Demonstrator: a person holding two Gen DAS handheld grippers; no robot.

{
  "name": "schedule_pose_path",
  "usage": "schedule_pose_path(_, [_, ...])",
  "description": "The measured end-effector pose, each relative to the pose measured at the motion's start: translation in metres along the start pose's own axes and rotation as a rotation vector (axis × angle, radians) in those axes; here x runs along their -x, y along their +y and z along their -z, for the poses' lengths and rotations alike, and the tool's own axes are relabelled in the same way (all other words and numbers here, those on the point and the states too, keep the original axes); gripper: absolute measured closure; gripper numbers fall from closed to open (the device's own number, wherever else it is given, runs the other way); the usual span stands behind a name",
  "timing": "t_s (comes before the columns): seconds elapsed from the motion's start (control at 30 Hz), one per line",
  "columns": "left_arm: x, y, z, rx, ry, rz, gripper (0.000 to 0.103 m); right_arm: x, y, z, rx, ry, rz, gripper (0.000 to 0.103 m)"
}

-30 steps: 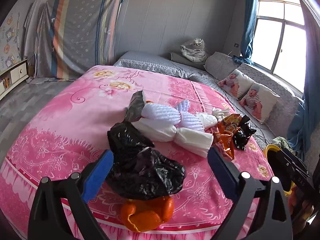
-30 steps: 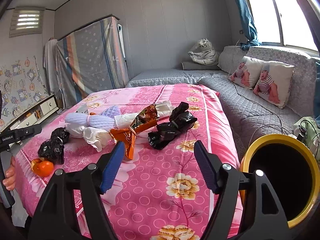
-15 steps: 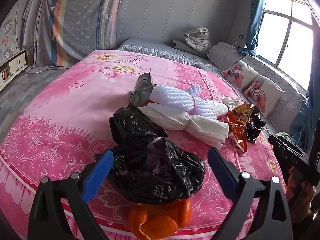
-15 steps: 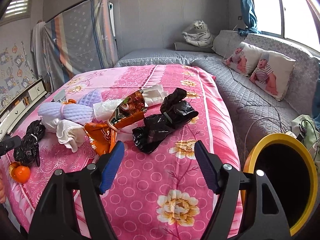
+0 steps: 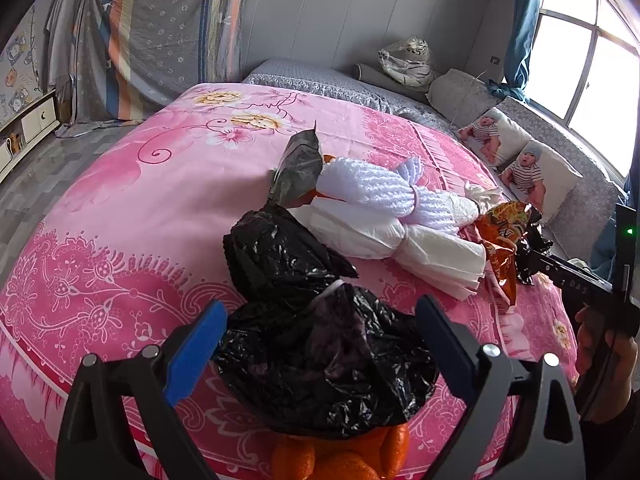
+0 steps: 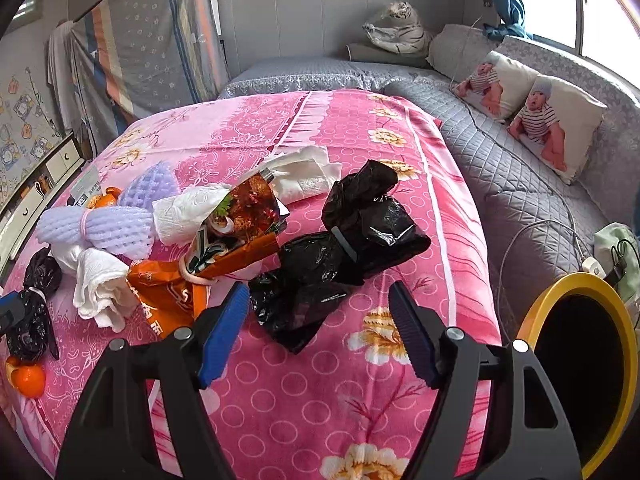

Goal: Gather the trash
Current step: 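Grasp the black plastic bag with the left tool while the right tool grasps another black bag, then carry both black bags over the yellow bin and open both tools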

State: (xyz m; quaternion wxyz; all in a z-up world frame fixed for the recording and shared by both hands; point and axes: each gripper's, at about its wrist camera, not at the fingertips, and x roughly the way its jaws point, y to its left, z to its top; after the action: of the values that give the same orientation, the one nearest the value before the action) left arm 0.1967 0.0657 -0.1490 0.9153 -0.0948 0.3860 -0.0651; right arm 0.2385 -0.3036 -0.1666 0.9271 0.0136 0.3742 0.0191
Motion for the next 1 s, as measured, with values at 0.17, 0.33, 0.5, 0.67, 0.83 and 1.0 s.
schedule_pose_path(0.17, [-0.01, 0.001, -0.001, -0.005, 0.024, -0.018, 0.015, -0.014, 0.002, -0.006, 0.001, 0.021, 0.006, 0.036])
schedule_pose_path(0.33, [-0.022, 0.006, -0.002, 0.018, 0.067, -0.005, 0.036, -0.024, 0.0, -0.006, -0.01, 0.045, 0.012, 0.049])
schedule_pose_path(0.5, [-0.031, 0.012, -0.001, 0.068, 0.109, 0.022, 0.059, -0.031, -0.007, -0.004, -0.04, 0.062, 0.011, 0.072])
schedule_pose_path(0.67, [-0.026, 0.02, 0.0, 0.11, 0.111, 0.053, 0.07, -0.028, -0.011, -0.005, -0.051, 0.041, 0.002, 0.092])
schedule_pose_path(0.83, [0.001, 0.022, 0.003, 0.12, 0.047, 0.071, 0.072, -0.001, -0.016, -0.003, -0.062, -0.044, 0.028, 0.098])
schedule_pose_path(1.0, [0.039, 0.017, 0.007, 0.086, -0.088, 0.071, 0.073, 0.052, -0.018, 0.009, -0.07, -0.156, -0.025, 0.101])
